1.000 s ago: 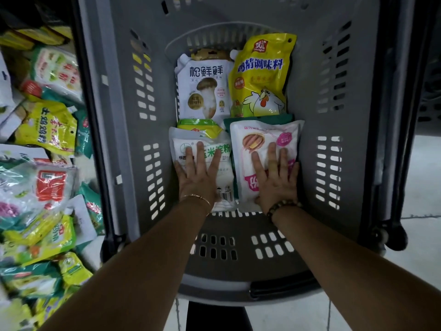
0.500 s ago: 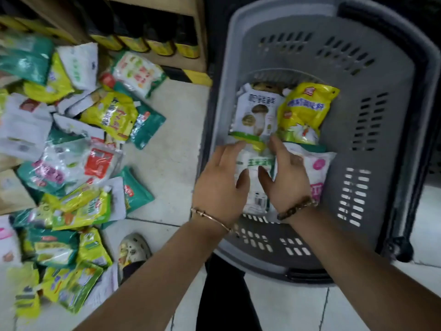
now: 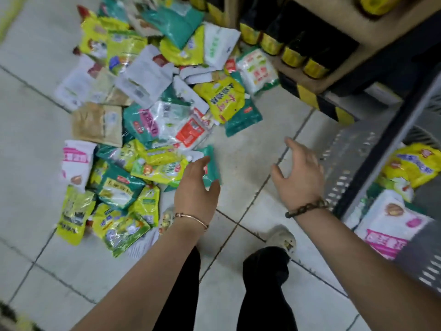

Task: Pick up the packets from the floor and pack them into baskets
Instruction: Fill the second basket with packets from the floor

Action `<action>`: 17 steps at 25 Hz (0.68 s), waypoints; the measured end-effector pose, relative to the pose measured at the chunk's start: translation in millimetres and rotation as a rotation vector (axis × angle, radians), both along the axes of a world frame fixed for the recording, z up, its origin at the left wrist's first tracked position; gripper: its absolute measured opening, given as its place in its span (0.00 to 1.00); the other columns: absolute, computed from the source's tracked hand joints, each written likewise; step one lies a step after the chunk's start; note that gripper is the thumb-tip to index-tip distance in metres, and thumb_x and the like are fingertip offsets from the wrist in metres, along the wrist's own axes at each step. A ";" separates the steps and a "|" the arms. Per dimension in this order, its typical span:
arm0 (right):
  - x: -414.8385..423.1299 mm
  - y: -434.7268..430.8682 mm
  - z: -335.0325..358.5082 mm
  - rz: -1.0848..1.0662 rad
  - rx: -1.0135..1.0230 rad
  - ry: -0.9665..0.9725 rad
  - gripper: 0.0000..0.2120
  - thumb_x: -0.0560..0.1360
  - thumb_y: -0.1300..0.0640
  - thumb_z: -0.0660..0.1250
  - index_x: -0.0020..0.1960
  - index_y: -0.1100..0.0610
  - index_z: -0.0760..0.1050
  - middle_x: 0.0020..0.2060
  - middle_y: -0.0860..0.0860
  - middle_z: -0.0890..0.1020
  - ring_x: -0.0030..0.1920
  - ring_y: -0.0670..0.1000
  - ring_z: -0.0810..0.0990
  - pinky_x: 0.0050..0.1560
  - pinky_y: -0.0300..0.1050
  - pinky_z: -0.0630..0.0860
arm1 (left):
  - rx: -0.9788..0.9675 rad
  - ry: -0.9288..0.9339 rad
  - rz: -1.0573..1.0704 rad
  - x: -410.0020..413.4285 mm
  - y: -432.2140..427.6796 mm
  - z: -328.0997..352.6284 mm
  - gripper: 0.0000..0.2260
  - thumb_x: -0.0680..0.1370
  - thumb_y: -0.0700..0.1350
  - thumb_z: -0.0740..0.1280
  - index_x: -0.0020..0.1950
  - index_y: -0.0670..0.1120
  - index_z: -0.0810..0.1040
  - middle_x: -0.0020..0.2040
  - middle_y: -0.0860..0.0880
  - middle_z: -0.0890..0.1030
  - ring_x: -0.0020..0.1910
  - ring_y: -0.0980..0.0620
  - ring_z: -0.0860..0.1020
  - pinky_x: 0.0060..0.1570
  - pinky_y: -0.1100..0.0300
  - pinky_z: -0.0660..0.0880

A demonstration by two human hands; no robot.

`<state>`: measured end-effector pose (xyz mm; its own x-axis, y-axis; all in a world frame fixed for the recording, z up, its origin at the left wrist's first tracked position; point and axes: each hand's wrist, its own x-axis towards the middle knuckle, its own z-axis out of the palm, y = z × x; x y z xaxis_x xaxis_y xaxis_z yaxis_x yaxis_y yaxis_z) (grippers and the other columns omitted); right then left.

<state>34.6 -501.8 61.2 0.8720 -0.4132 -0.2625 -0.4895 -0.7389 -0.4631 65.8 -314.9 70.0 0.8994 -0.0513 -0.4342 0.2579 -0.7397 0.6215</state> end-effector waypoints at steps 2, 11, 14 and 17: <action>17.3 36.0 -10.6 0.085 0.027 0.092 0.27 0.72 0.58 0.68 0.70 0.58 0.67 0.65 0.57 0.74 0.66 0.59 0.70 0.65 0.53 0.63 | 0.025 0.050 0.047 4.5 39.8 -12.6 0.21 0.74 0.38 0.67 0.67 0.44 0.71 0.64 0.46 0.74 0.60 0.46 0.75 0.56 0.55 0.72; 90.9 177.2 -101.3 0.230 0.141 0.358 0.24 0.75 0.54 0.65 0.69 0.55 0.66 0.64 0.55 0.75 0.64 0.57 0.71 0.61 0.49 0.69 | 0.146 0.280 0.183 24.8 174.8 -104.9 0.20 0.76 0.41 0.66 0.67 0.46 0.71 0.65 0.46 0.73 0.62 0.47 0.73 0.59 0.55 0.70; 107.3 198.6 -139.7 0.287 0.123 0.394 0.22 0.76 0.53 0.65 0.69 0.55 0.67 0.64 0.54 0.74 0.64 0.56 0.71 0.60 0.48 0.69 | 0.146 0.331 0.176 29.4 187.4 -146.9 0.21 0.76 0.43 0.66 0.69 0.46 0.69 0.65 0.45 0.73 0.63 0.46 0.73 0.59 0.55 0.69; 123.8 201.7 -175.7 0.214 0.147 0.422 0.20 0.76 0.54 0.65 0.67 0.55 0.68 0.62 0.52 0.75 0.62 0.55 0.73 0.58 0.48 0.71 | 0.098 0.471 0.375 33.3 182.3 -188.2 0.23 0.75 0.45 0.68 0.69 0.44 0.68 0.65 0.45 0.74 0.58 0.44 0.75 0.53 0.58 0.69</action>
<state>158.3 -300.1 -114.5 0.7384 -0.1682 -0.6531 -0.5010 -0.7851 -0.3642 99.0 -132.6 -118.2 0.5583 0.2916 -0.7767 0.7424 -0.5935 0.3109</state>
